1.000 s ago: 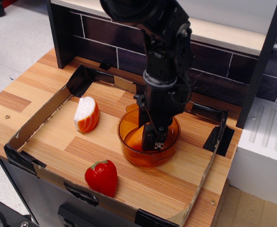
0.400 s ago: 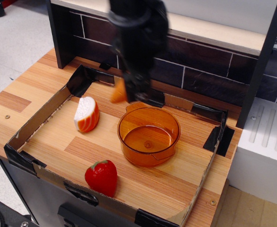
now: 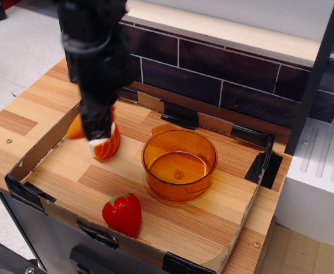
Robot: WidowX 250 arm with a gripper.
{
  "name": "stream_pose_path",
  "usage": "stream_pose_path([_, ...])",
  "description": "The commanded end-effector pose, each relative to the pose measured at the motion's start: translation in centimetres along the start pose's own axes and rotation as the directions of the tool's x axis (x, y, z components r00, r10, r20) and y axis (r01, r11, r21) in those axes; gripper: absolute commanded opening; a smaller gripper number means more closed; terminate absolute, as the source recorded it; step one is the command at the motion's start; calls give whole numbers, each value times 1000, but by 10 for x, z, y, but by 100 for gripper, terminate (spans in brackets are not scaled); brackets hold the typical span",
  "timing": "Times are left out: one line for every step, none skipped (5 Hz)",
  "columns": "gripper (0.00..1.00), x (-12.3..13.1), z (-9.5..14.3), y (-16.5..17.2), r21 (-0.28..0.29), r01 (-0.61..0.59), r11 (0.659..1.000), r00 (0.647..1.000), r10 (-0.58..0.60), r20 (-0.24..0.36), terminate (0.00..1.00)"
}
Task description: Take carrot out of pot
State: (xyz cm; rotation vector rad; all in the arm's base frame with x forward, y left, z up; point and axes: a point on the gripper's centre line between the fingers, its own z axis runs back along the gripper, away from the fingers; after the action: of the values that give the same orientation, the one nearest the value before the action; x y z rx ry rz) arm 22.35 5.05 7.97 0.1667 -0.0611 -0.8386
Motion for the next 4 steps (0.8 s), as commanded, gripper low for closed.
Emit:
stream_pose_path([0, -33, -10, -4, 25, 48, 999, 998, -47, -36, 0])
stream_pose_path([0, -44, -22, -10, 29, 87, 996, 994, -85, -64, 0])
stream_pose_path([0, -48, -36, -14, 26, 105, 994, 989, -101, -109, 0])
stream_pose_path([0, -49, -44, -15, 23, 104, 994, 987, -100, -127, 0])
